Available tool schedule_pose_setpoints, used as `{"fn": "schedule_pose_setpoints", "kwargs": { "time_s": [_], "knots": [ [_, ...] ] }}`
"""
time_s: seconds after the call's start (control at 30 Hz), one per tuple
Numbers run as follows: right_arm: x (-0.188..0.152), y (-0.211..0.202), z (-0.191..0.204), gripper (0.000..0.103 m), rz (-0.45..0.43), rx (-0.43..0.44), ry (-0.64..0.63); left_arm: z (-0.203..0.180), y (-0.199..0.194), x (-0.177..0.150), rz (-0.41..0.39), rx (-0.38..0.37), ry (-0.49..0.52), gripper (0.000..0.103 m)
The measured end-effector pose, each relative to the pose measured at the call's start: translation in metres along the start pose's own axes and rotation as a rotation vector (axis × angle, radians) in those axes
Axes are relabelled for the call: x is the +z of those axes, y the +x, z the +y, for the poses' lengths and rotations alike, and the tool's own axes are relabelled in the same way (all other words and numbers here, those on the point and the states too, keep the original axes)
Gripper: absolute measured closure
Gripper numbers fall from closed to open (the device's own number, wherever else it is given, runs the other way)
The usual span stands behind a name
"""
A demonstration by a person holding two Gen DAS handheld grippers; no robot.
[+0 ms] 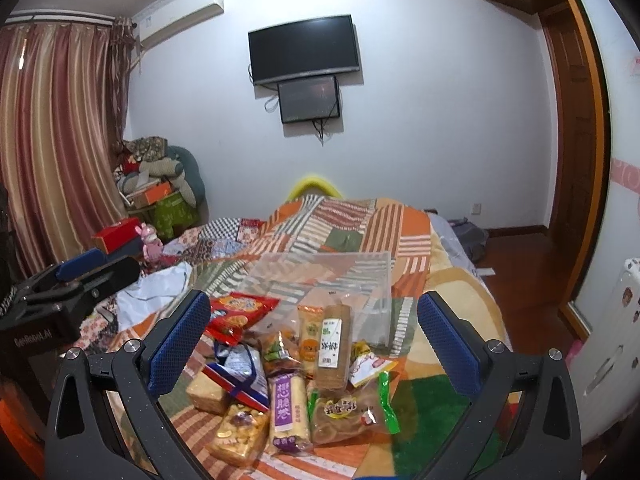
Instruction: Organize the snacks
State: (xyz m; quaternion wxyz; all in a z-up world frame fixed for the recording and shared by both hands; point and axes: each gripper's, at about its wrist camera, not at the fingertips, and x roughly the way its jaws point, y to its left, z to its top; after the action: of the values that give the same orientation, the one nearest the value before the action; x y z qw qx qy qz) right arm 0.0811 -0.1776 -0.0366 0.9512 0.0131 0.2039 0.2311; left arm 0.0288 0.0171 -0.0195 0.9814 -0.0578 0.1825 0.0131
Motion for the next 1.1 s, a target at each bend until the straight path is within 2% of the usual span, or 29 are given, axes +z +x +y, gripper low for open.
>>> {"fn": "schedule_pose_setpoints", "kwargs": {
  "time_s": [0.13, 0.4, 0.7, 0.9, 0.97, 1.1],
  "knots": [
    [-0.007, 0.021, -0.008, 0.005, 0.063, 0.014, 0.009, 0.011, 0.026, -0.005, 0.069, 0.007, -0.007, 0.007],
    [-0.024, 0.069, -0.023, 0.017, 0.21, 0.035, 0.026, 0.033, 0.089, -0.018, 0.254, -0.014, -0.039, 0.008],
    [-0.037, 0.112, -0.029, 0.035, 0.326, 0.053, 0.03, 0.031, 0.15, -0.036, 0.413, -0.045, -0.053, 0.007],
    [-0.046, 0.129, -0.033, 0.045, 0.382, 0.069, 0.039, 0.023, 0.172, -0.049, 0.448, -0.007, -0.016, 0.007],
    [-0.05, 0.133, -0.034, 0.052, 0.401, 0.073, 0.044, 0.024, 0.177, -0.051, 0.454, 0.004, -0.012, 0.007],
    [-0.056, 0.142, -0.036, 0.056, 0.441, 0.095, 0.075, 0.028, 0.183, -0.055, 0.455, 0.016, -0.018, 0.007]
  ]
}}
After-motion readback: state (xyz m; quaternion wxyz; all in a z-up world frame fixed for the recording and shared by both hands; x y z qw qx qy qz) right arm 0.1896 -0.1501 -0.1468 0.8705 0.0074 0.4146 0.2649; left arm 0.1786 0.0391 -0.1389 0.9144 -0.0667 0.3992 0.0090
